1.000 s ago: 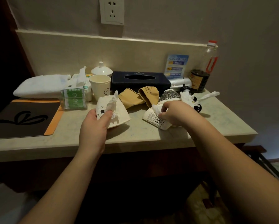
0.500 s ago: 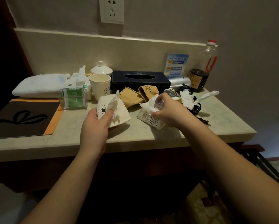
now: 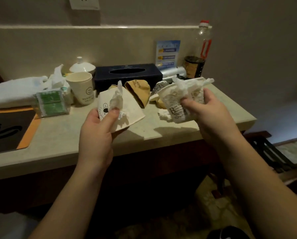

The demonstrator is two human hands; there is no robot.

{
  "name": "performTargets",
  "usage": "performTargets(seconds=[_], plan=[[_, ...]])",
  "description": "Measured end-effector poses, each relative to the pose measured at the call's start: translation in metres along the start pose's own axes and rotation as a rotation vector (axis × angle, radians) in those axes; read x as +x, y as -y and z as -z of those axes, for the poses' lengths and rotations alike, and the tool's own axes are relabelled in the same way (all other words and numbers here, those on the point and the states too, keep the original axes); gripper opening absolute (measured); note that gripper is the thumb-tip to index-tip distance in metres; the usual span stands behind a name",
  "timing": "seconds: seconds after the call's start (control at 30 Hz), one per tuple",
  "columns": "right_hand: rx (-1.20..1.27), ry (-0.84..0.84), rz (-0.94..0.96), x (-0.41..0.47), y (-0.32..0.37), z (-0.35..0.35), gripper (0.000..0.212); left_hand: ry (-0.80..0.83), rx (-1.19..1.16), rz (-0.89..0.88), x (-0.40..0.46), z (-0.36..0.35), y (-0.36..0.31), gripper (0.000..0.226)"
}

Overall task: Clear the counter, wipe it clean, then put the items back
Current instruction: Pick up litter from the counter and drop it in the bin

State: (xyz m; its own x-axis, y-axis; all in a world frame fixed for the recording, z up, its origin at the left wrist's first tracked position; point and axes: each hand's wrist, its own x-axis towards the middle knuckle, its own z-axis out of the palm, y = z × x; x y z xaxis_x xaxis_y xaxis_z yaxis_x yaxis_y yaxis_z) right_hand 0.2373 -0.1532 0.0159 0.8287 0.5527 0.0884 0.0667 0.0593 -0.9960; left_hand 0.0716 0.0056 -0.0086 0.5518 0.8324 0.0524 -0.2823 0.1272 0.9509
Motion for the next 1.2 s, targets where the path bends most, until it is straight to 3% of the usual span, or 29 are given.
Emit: performTargets(seconds=[0.3,0.47,0.73,0.97,1.2], plan=[[0.152,-0.313,-0.241,-0.093,-0.080,0.155,0.032,0.403,-0.003,0.299,-0.087,-0.118,0.074,0.027],[0.233,-0.488,-0.395,-0.134,-0.136,0.243,0.031,0.466,0.157,0.492,-0.129,-0.189,0.145,0.017],[0.079,-0.672,-0.563,-0.185,-0.230,0.358,0.029,0.512,0.419,0.757,-0.178,-0.270,0.294,0.015],[-0.001,-0.725,-0.903,-0.228,-0.348,0.424,0.031,0.584,0.757,0.915,-0.220,-0.285,0.437,0.019],[-0.089,-0.660,-1.171,-0.251,-0.455,0.460,0.045,0.539,0.881,1.126,-0.259,-0.285,0.558,0.030]])
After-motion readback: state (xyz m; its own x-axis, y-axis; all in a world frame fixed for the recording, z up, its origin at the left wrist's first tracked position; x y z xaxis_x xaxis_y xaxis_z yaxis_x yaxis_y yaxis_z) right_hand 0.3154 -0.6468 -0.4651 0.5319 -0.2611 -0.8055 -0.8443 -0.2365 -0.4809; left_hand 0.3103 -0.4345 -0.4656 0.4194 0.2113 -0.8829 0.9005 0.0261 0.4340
